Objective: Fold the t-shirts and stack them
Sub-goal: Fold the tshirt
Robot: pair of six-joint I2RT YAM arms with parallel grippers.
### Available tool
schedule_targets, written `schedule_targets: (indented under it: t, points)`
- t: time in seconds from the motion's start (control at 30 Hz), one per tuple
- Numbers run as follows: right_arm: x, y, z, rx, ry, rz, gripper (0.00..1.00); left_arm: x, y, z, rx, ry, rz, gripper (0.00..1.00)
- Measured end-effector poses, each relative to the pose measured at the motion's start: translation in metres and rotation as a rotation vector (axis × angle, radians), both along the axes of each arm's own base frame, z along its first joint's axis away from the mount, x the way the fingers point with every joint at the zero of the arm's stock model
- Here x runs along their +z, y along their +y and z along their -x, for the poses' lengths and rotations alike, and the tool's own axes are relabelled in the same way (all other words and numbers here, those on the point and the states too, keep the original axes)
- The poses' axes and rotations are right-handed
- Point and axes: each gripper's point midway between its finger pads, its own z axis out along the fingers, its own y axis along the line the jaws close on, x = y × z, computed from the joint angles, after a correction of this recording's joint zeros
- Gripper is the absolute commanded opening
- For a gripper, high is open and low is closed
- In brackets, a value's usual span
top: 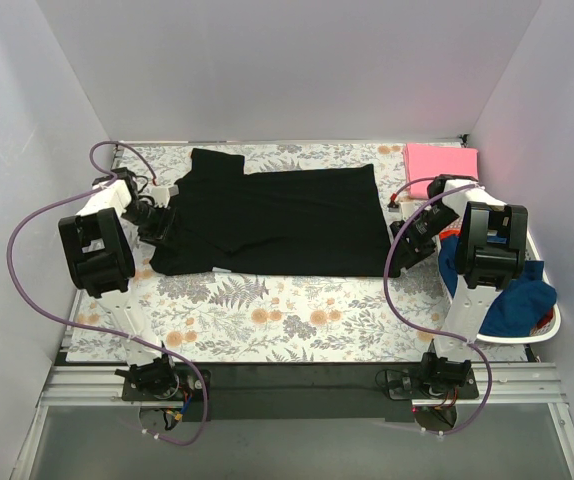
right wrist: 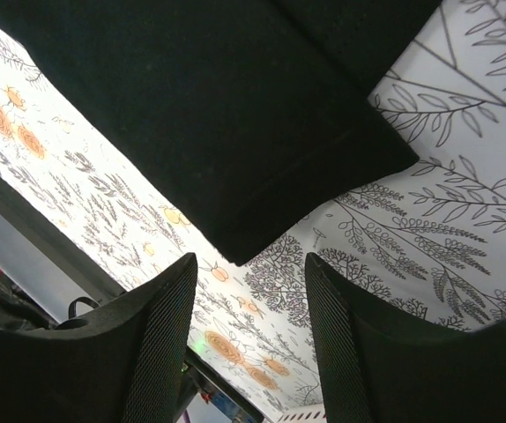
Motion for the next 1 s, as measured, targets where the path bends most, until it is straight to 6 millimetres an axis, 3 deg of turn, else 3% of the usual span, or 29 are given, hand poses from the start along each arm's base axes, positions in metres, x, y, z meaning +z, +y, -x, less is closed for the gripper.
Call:
schedule_targets:
  t: [0.57, 0.8, 0.83, 0.87, 0.93, 1.0]
  points:
    - [-0.004, 0.003, 0.004, -0.005, 0.023, -0.012, 0.52, -0.004, -0.008, -0.005, 0.009, 0.003, 0.014, 0.35]
    - [-0.01, 0.007, 0.006, -0.009, 0.052, -0.019, 0.24, -0.008, -0.015, -0.008, 0.008, 0.015, 0.043, 0.12]
    - [-0.01, 0.007, 0.006, -0.011, 0.053, -0.019, 0.2, -0.006, -0.016, -0.008, 0.007, 0.013, 0.048, 0.05]
    - [-0.01, 0.007, 0.006, -0.013, 0.055, -0.019, 0.11, -0.005, -0.017, -0.009, 0.009, 0.011, 0.053, 0.01]
    - [-0.009, 0.007, 0.006, -0.013, 0.055, -0.019, 0.01, -0.003, -0.018, -0.011, 0.005, 0.005, 0.058, 0.0]
    - [-0.009, 0.008, 0.006, -0.015, 0.056, -0.019, 0.01, -0.003, -0.018, -0.009, 0.004, 0.009, 0.061, 0.0]
